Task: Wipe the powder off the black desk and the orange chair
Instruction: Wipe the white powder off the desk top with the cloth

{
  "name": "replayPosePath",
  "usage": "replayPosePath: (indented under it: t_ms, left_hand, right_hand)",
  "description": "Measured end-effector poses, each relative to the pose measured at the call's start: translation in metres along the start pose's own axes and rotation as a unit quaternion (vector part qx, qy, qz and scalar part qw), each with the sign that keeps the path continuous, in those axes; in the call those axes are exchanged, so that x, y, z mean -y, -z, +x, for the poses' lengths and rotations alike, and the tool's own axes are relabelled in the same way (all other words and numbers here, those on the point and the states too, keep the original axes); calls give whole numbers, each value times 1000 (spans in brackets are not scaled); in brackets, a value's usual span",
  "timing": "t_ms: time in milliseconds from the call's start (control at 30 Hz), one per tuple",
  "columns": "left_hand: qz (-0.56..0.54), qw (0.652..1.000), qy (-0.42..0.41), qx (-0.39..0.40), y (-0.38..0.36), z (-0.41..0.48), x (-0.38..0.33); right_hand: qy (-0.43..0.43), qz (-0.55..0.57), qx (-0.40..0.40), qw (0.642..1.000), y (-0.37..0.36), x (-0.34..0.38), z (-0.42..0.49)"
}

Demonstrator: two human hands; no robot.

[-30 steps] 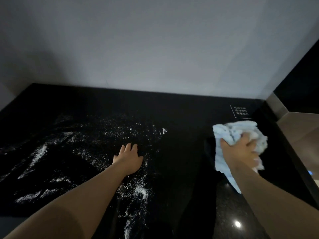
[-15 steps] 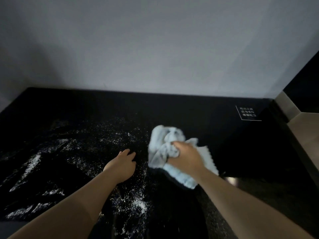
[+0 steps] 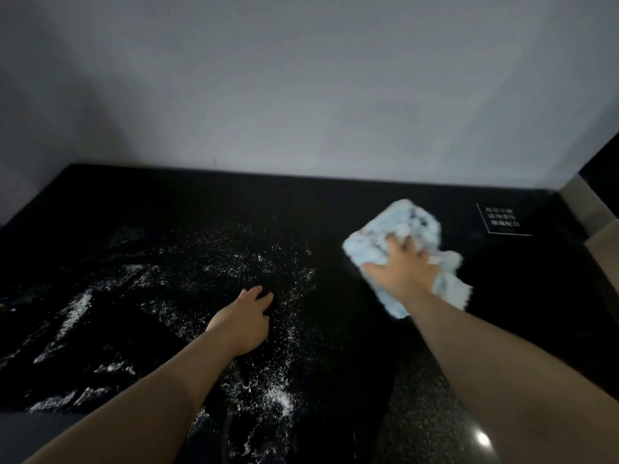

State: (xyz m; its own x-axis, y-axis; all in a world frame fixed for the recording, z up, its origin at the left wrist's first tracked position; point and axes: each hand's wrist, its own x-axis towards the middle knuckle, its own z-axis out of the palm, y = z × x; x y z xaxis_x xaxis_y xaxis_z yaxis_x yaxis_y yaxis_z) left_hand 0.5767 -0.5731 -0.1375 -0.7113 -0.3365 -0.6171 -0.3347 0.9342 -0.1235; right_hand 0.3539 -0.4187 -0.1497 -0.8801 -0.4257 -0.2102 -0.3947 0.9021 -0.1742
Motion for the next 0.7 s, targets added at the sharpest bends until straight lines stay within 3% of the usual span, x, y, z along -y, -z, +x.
replayPosePath:
  t_ms: [100, 200, 267, 333, 400, 467, 533, 633, 700]
  left_hand:
    - [-78, 997, 8, -27, -4, 1, -1]
    - [-188, 980, 19, -62, -7, -2, 1]
    - [-225, 972, 24, -61, -10, -6, 3]
    - [-240, 969, 28, -58, -13, -10, 5]
    - [-250, 966, 24, -60, -14, -13, 4]
    - [-267, 962, 23, -58, -14, -15, 3]
    - [-277, 959, 22, -59, -14, -17, 3]
    - [-278, 957, 20, -78, -14, -20, 3]
    - [-283, 955, 11, -87, -15, -23, 2]
  right_hand:
    - [137, 39, -25, 989, -19, 37, -35]
    - [265, 165, 23, 950, -21, 42, -61]
    - [215, 237, -49, 946, -10, 27, -54]
    - [93, 203, -131, 966, 3, 6, -32]
    - [-32, 93, -71, 993, 11, -9, -14]
    - [-59, 41, -22, 997, 8, -6, -11]
    - [-5, 17, -21, 1000, -3, 13, -25]
    - [148, 6, -17, 989, -19, 46, -69]
    - [244, 75, 15, 967, -25, 59, -101]
